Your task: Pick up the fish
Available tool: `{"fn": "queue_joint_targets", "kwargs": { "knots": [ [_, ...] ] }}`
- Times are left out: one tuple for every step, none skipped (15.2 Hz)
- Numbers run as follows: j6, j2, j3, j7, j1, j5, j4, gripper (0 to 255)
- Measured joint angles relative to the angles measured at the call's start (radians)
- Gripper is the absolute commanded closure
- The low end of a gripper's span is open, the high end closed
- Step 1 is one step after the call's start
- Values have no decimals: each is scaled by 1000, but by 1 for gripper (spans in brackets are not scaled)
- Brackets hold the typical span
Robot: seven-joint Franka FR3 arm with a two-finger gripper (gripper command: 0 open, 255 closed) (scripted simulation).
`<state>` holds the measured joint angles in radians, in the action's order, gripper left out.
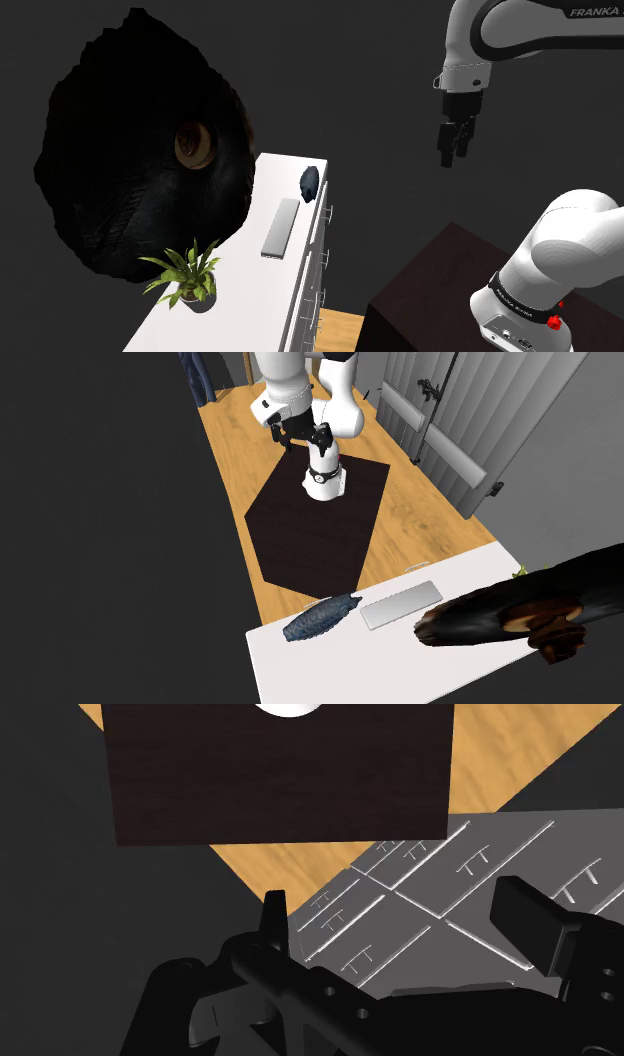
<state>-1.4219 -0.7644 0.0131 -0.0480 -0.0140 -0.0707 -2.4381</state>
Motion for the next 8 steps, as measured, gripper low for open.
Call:
{"fn": "queue_joint_targets", "kwargs": {
  "knots": [
    [0, 0, 0, 0, 0, 0, 0, 0],
    [-11, 9, -7, 14, 0, -9, 0, 0],
    [-31, 27, -18, 36, 1, -23, 1, 0],
    [-55, 41, -32, 63, 1, -39, -4, 0],
    [-81, 64, -50, 96, -1, -59, -1, 0],
    [-117, 94, -65, 125, -1, -77, -1, 0],
    [-142, 118, -76, 152, 1, -90, 4, 0],
    [-167, 148, -93, 184, 0, -108, 16, 0]
  ]
}}
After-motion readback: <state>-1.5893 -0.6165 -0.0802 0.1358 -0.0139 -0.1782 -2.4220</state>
